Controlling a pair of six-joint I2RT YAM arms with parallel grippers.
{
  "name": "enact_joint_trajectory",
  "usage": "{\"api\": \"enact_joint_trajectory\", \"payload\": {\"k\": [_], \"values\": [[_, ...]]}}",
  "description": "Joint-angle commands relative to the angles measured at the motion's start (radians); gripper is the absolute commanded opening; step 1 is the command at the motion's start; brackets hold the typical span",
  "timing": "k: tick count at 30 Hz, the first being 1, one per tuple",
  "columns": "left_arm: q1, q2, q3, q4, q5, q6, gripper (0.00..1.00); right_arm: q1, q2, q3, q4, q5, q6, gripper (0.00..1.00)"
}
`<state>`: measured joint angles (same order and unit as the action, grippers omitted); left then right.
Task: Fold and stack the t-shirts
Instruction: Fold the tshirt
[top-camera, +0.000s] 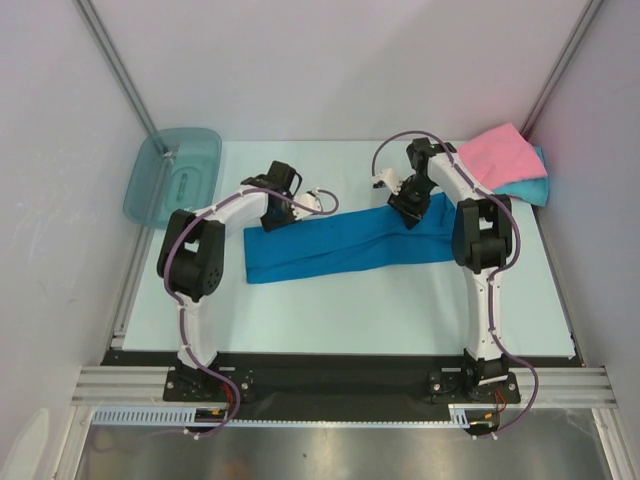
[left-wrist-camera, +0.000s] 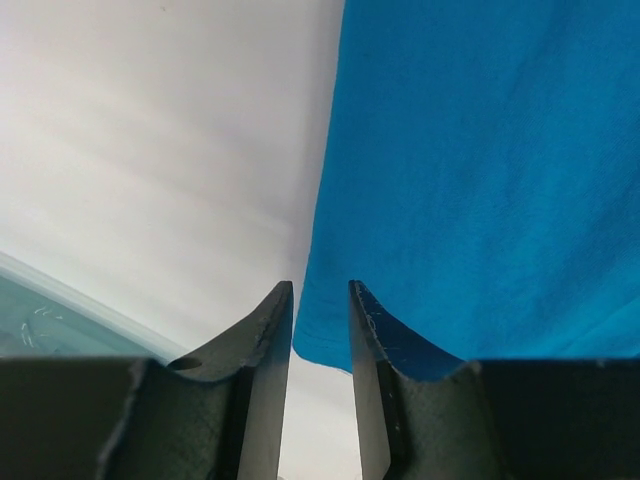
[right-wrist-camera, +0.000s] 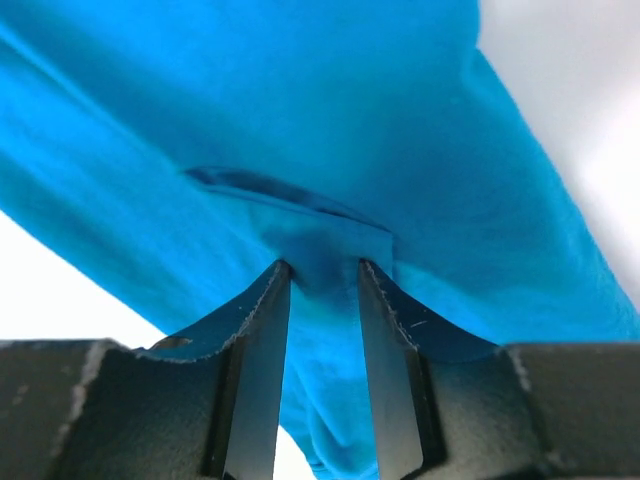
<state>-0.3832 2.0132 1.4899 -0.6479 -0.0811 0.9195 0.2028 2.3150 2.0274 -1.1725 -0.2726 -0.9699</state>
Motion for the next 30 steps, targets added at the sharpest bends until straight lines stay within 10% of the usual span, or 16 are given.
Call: {"api": "enact_joint_trajectory", "payload": {"k": [1,20,30], "values": [[-0.013,-0.056,-0.013,0.021,-0.035,0.004,0.34,-0.012,0.018,0.071,0.020,-0.056,0.031,0.39],[-0.031,-0.060,-0.025,0.008,-0.060,0.024,0.34,-0.042,0.021,0.166,-0.042,-0.139,0.026,0.51],[-0.031,-0.059,-0.007,0.008,-0.062,0.041,0.34,-0.057,0.078,0.159,-0.030,-0.148,0.068,0.41]]}}
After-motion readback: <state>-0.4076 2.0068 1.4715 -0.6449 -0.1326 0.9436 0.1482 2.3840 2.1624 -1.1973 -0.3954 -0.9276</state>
